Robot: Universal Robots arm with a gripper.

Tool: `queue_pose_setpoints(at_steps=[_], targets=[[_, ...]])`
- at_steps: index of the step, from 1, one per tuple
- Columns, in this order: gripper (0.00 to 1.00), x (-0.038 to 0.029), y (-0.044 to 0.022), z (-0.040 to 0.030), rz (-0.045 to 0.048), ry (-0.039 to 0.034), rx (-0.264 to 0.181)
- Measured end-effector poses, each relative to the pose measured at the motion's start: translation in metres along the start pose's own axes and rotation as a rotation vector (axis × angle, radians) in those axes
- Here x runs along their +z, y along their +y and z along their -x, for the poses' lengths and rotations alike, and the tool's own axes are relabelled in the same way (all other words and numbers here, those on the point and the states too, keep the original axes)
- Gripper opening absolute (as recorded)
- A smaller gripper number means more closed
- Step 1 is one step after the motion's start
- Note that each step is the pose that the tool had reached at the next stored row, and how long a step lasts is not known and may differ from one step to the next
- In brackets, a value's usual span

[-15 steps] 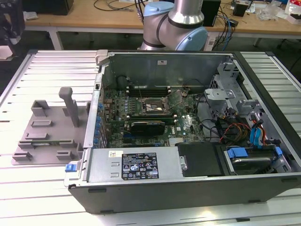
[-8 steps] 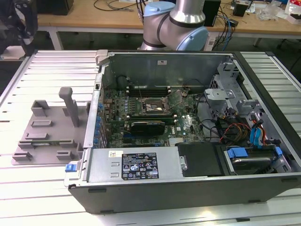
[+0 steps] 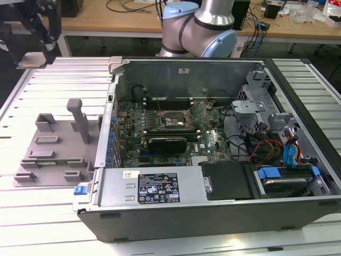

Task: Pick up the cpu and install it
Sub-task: 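Pick up the cpu and move it towards the insertion slot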

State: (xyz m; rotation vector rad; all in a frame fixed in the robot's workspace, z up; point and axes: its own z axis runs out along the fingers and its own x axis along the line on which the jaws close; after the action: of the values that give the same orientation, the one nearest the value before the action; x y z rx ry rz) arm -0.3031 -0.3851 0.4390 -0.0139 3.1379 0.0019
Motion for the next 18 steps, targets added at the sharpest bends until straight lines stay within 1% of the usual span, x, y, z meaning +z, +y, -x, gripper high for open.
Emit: queue_pose_setpoints(at_steps=[2,5,7,9,11,13,14,16,18], targets=[[0.55,0.0,0.0,0.0053,0.0,0.0,0.0],[0.55,0.0001,-0.0002,0.021,0.0,0.0001,0.0],[0.55,0.0002,-0.0003,0.0297,0.0001,0.0001,0.0],[0.55,0.0002,-0.0004,0.0426,0.0,0.0002,0.0],[0.55,0.0002,-0.0005,0.0527,0.0,0.0002,0.0],[0.55,0.0003,-0.0005,0.0577,0.0001,0.0002,0.0],[0.55,0.0003,-0.0006,0.0653,-0.0001,0.0002,0.0],[0.55,0.0003,-0.0007,0.0779,-0.0001,0.0003,0.0],[0.55,0.0003,-0.0008,0.0855,0.0,0.0002,0.0]])
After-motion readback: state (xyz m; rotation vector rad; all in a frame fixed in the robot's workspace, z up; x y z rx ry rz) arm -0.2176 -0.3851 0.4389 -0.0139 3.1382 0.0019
